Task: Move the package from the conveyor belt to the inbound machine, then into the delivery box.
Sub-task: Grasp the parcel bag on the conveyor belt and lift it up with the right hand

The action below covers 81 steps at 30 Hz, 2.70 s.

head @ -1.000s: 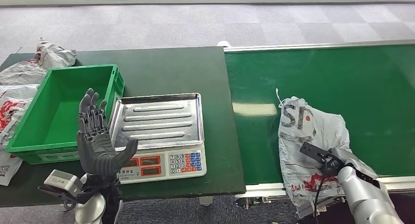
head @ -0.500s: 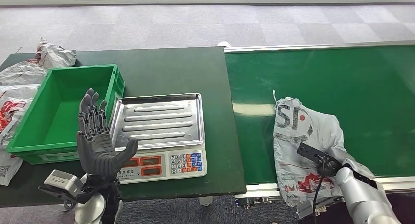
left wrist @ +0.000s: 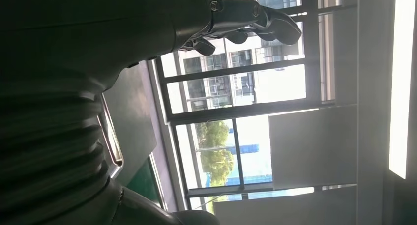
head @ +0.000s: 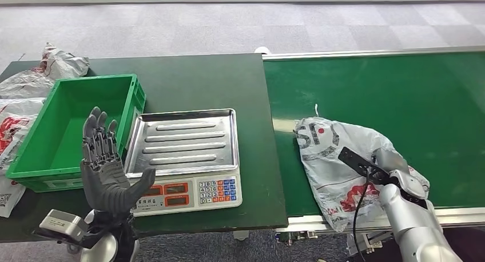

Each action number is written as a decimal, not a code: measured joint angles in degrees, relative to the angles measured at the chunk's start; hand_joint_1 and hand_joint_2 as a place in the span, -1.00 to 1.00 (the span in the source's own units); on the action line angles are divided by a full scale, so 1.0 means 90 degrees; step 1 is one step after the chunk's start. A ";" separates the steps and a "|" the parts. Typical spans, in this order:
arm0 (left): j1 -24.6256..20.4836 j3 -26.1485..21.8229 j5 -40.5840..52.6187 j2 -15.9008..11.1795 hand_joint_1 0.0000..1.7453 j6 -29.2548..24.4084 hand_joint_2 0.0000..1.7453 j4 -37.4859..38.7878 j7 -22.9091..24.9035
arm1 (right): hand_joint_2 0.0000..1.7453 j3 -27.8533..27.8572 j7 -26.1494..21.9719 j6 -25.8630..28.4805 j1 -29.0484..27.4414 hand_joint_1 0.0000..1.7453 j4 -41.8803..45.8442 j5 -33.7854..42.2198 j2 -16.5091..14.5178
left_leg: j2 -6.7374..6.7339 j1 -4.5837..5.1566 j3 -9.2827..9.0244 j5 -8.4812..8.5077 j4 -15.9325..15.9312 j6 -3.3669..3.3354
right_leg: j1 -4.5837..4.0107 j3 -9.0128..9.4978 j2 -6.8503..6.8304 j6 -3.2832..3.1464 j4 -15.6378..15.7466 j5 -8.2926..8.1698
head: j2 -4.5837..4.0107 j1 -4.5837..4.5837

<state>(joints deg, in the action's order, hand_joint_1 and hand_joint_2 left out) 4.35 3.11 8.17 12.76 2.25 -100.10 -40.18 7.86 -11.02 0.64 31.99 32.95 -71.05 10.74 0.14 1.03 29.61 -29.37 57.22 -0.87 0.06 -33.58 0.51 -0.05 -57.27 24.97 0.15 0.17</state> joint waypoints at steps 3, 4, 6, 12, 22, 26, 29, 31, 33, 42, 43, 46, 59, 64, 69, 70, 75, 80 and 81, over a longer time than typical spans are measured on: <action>0.0094 -0.0053 0.0005 0.0022 -1.00 0.0000 1.00 -0.0118 0.0001 | 1.00 -0.0053 0.0251 0.0639 0.0009 1.00 0.0427 -0.0008 -0.0138 | 0.0000 -0.0001 -0.0010 0.0002 0.0000 0.0001 | -0.0001 -0.0007 0.0001 0.0000 -0.0002 0.0000 | 0.0000 0.0000; 0.0123 -0.0070 0.0005 0.0030 -1.00 0.0000 1.00 -0.0157 0.0001 | 1.00 -0.0056 0.0314 0.0786 0.0009 1.00 0.0580 -0.0020 -0.0183 | 0.0002 -0.0001 -0.0016 0.0002 0.0000 0.0002 | -0.0001 -0.0010 0.0001 -0.0001 -0.0002 0.0000 | 0.0000 0.0000; 0.0171 -0.0090 0.0005 0.0043 -1.00 0.0000 1.00 -0.0220 0.0001 | 1.00 -0.0059 0.0388 0.0913 0.0008 1.00 0.0851 -0.0037 -0.0254 | 0.0008 0.0000 -0.0025 0.0004 0.0000 0.0002 | -0.0002 -0.0012 0.0000 -0.0001 -0.0002 0.0000 | 0.0000 0.0001; 0.0247 -0.0118 0.0005 0.0060 -1.00 0.0000 1.00 -0.0324 0.0001 | 1.00 -0.0062 0.0415 0.0936 -0.0006 1.00 0.1276 -0.0040 -0.0369 | 0.0014 0.0001 -0.0024 0.0006 0.0000 0.0001 | -0.0001 -0.0012 -0.0004 0.0000 -0.0001 0.0000 | 0.0000 0.0001; 0.0282 -0.0139 0.0005 0.0063 -1.00 0.0000 1.00 -0.0368 -0.0001 | 1.00 -0.0064 0.0414 0.0946 -0.0027 1.00 0.1442 -0.0040 -0.0429 | 0.0015 0.0001 -0.0023 0.0005 0.0001 0.0001 | -0.0001 -0.0013 -0.0005 0.0000 -0.0001 0.0000 | 0.0000 0.0000; 0.0285 -0.0139 0.0005 0.0064 -1.00 0.0008 1.00 -0.0372 0.0001 | 1.00 -0.0063 0.0446 0.1324 -0.0097 1.00 0.1614 -0.0036 -0.0453 | 0.0015 0.0001 -0.0022 0.0005 0.0001 0.0001 | -0.0002 -0.0015 -0.0006 0.0000 -0.0001 0.0000 | 0.0000 0.0000; 0.0284 -0.0139 0.0005 0.0066 -1.00 0.0044 1.00 -0.0369 0.0001 | 1.00 -0.0045 0.0520 0.1515 -0.0225 0.85 0.1981 -0.0041 -0.0475 | 0.0015 0.0001 -0.0023 0.0005 0.0001 0.0001 | -0.0002 -0.0016 -0.0006 0.0000 -0.0001 0.0000 | 0.0000 0.0000; 0.0277 -0.0139 0.0005 0.0066 -1.00 0.0070 1.00 -0.0361 0.0001 | 1.00 -0.0026 0.0566 0.1531 -0.0343 0.06 0.2250 -0.0056 -0.0483 | 0.0015 0.0001 -0.0023 0.0005 0.0001 0.0001 | -0.0003 -0.0017 -0.0006 0.0000 0.0000 0.0000 | 0.0000 0.0001; 0.0263 -0.0139 0.0005 0.0066 -1.00 0.0084 1.00 -0.0340 0.0001 | 1.00 0.0012 0.0618 0.1541 -0.0469 -0.80 0.2478 -0.0127 -0.0488 | 0.0015 0.0001 -0.0022 0.0005 0.0001 0.0001 | -0.0002 -0.0017 -0.0006 0.0000 0.0000 0.0001 | 0.0000 0.0001; -0.0025 -0.0128 -0.0013 0.0058 -1.00 0.0260 1.00 -0.0044 0.0002 | 1.00 -0.0625 0.4075 0.1056 -0.0476 -1.00 0.1996 -0.2043 -0.0007 | 0.0025 0.0006 0.0014 0.0011 0.0001 -0.0010 | 0.0003 -0.0015 -0.0025 0.0001 0.0002 -0.0001 | 0.0000 0.0001; -0.0062 -0.0122 -0.0015 0.0056 -1.00 0.0258 1.00 -0.0008 0.0002 | 1.00 -0.0758 0.4317 0.1192 -0.0390 -1.00 0.1765 -0.2082 0.0035 | 0.0014 0.0006 0.0021 0.0009 0.0001 -0.0009 | 0.0003 -0.0014 -0.0015 0.0001 0.0002 -0.0002 | 0.0000 0.0001; -0.0162 -0.0107 -0.0025 0.0052 -1.00 0.0244 1.00 0.0077 0.0002 | 1.00 -0.1031 0.4231 0.1456 -0.0215 -1.00 0.1253 -0.2112 0.0090 | 0.0000 0.0006 0.0006 0.0004 0.0001 -0.0009 | 0.0003 -0.0013 0.0001 0.0001 0.0002 -0.0002 | 0.0000 0.0000; -0.0138 -0.0105 -0.0036 0.0027 -1.00 0.0144 1.00 0.0126 0.0001 | -1.00 -0.1633 0.3956 0.1501 0.0191 -1.00 0.0516 -0.2116 0.0118 | 0.0025 0.0004 -0.0007 0.0016 0.0000 -0.0004 | 0.0001 -0.0026 -0.0020 -0.0001 -0.0003 -0.0002 | 0.0000 0.0001; -0.0121 -0.0105 -0.0036 0.0027 -1.00 0.0143 1.00 0.0104 0.0001 | -1.00 -0.1642 0.3414 0.1342 0.0240 -1.00 0.0420 -0.2056 0.0029 | 0.0027 0.0005 -0.0007 0.0016 0.0001 -0.0005 | 0.0002 -0.0026 -0.0021 -0.0001 -0.0002 -0.0002 | 0.0000 0.0002; -0.0177 -0.0105 -0.0035 0.0019 -1.00 0.0150 1.00 0.0141 0.0001 | -1.00 -0.1408 0.1512 0.0036 0.0292 -1.00 0.0124 -0.1234 -0.0150 | 0.0022 0.0005 -0.0011 0.0016 0.0001 -0.0004 | 0.0001 -0.0028 -0.0019 -0.0001 -0.0002 -0.0002 | 0.0000 0.0001; -0.0199 -0.0105 -0.0034 0.0015 -1.00 0.0151 1.00 0.0158 0.0001 | -1.00 -0.1377 0.1171 -0.0194 0.0289 -1.00 0.0034 -0.1117 -0.0186 | 0.0023 0.0005 -0.0010 0.0016 0.0001 -0.0004 | 0.0001 -0.0029 -0.0019 -0.0001 -0.0002 -0.0002 | 0.0000 0.0001; -0.0252 -0.0105 -0.0034 0.0004 -1.00 0.0143 1.00 0.0239 0.0001 | -1.00 -0.1361 0.0182 -0.0849 0.0289 -1.00 -0.0367 -0.0697 -0.0337 | 0.0024 0.0004 -0.0008 0.0016 0.0000 -0.0004 | 0.0000 -0.0030 -0.0020 -0.0001 -0.0003 -0.0002 | 0.0000 0.0001; -0.0243 -0.0105 -0.0036 0.0001 -1.00 0.0061 1.00 0.0260 0.0001 | -1.00 -0.1411 -0.0194 -0.1117 0.0279 -1.00 -0.0575 -0.0437 -0.0441 | 0.0025 0.0004 -0.0006 0.0016 0.0000 -0.0004 | 0.0001 -0.0031 -0.0019 -0.0001 -0.0003 -0.0002 | 0.0000 0.0000; -0.0236 -0.0105 -0.0036 0.0000 -1.00 0.0056 1.00 0.0260 0.0001 | -1.00 -0.1432 -0.0208 -0.1126 0.0279 -1.00 -0.0597 -0.0424 -0.0452 | 0.0026 0.0004 -0.0005 0.0016 0.0000 -0.0004 | 0.0001 -0.0031 -0.0020 -0.0001 -0.0003 -0.0002 | 0.0000 0.0001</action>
<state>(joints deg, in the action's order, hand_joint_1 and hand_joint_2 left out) 2.23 2.16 7.85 12.76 2.76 -97.77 -40.17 -5.03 -12.89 -9.49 34.50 27.58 -74.86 6.67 0.38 1.07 29.56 -29.22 57.23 -0.91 0.07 -33.86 0.34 -0.06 -57.30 24.96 0.15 0.18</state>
